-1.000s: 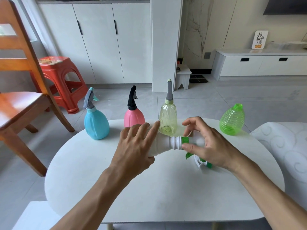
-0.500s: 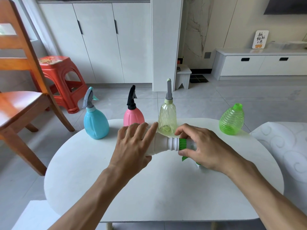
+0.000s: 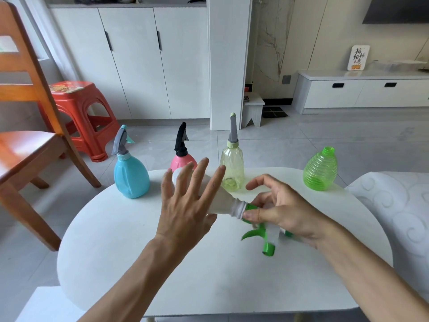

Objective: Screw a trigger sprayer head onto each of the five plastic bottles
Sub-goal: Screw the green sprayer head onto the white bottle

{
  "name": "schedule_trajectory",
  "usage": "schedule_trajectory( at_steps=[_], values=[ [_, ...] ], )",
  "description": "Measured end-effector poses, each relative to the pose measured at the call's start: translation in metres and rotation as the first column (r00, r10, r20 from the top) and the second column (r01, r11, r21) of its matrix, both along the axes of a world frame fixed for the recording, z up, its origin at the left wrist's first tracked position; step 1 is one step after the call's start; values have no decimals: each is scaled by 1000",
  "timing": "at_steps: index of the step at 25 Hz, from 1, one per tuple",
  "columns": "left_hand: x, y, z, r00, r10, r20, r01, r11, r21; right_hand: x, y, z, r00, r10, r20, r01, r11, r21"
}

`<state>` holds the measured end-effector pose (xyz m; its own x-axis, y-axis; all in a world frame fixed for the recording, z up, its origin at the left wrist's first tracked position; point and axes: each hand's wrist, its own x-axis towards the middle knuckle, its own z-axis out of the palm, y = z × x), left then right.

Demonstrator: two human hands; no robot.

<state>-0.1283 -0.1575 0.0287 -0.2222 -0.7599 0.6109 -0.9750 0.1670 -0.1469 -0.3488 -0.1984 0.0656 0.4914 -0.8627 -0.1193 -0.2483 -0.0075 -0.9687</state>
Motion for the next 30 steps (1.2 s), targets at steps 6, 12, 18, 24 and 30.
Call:
schedule_trajectory(
  at_steps=[6, 12, 18, 24, 30],
  values=[
    [-16, 1, 10, 919, -140, -369, 182, 980, 81, 6, 6, 0, 902, 7, 431, -149, 944, 296],
    [-23, 8, 20, 558, 98, -824, 536, 716, 448, 16, 3, -5, 810, 243, 534, -240, 968, -75],
    [-18, 14, 29, 519, 275, -809, 655, 480, 584, 32, 10, -3, 854, 102, 510, -108, 994, -18],
    [-12, 16, 38, 556, 218, -802, 553, 624, 553, 48, 20, -8, 825, -54, 563, 111, 992, -68],
    [-17, 16, 37, 579, 177, -796, 497, 697, 517, 53, 24, -7, 829, -134, 543, 220, 971, -96]
  ],
)
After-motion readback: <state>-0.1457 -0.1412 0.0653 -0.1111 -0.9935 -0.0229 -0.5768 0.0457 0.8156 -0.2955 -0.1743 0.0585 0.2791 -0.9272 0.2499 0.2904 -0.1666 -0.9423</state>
